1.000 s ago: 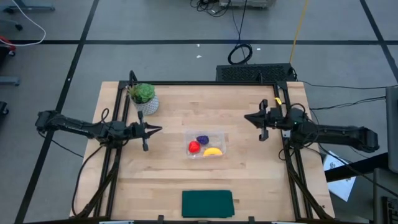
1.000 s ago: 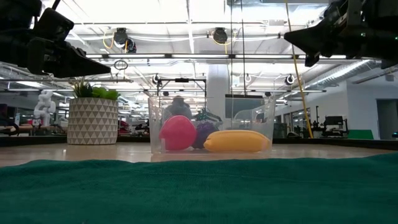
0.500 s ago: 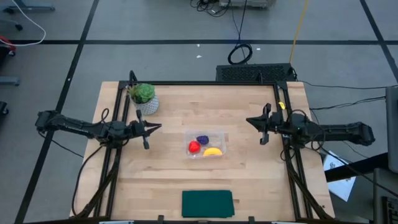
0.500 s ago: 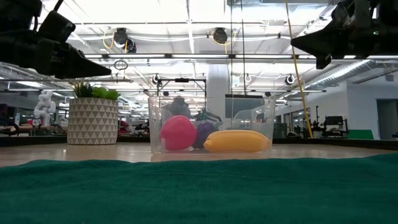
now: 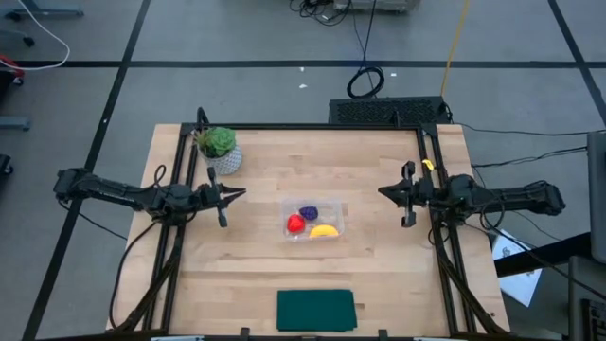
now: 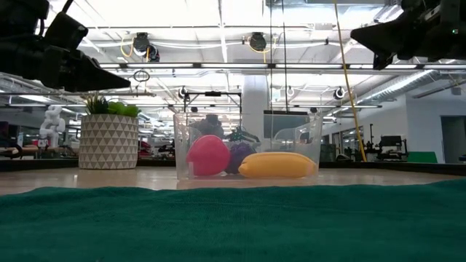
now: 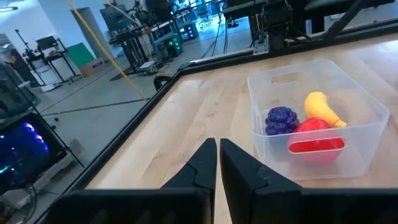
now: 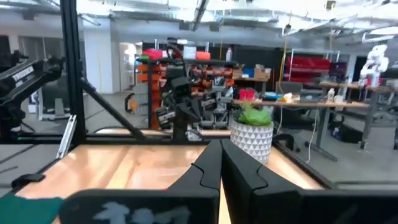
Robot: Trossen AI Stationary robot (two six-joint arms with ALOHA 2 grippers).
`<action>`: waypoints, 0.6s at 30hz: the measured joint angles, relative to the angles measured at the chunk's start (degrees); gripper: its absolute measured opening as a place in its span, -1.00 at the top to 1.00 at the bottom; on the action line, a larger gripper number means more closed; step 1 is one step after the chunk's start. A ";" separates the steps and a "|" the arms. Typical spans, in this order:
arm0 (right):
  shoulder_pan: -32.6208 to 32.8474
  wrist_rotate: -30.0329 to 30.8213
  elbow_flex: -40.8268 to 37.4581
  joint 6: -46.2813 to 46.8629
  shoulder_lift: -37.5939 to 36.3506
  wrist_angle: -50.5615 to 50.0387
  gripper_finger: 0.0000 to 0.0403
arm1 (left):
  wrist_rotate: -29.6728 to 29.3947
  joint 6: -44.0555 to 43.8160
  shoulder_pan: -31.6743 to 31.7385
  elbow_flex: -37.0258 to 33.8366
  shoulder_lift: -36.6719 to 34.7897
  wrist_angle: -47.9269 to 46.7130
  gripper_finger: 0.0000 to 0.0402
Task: Pick and placing Produce into tupperware
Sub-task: Return to Home Position
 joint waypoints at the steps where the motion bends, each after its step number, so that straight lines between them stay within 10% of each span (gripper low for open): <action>1: 0.00 0.00 -0.30 -0.25 -0.49 0.40 1.00 | 0.00 0.29 0.00 0.00 0.00 0.27 0.87; 18: -0.04 -1.53 -5.21 -0.37 -11.46 -0.47 1.00 | 9.05 5.21 -0.02 0.04 -3.49 7.61 0.87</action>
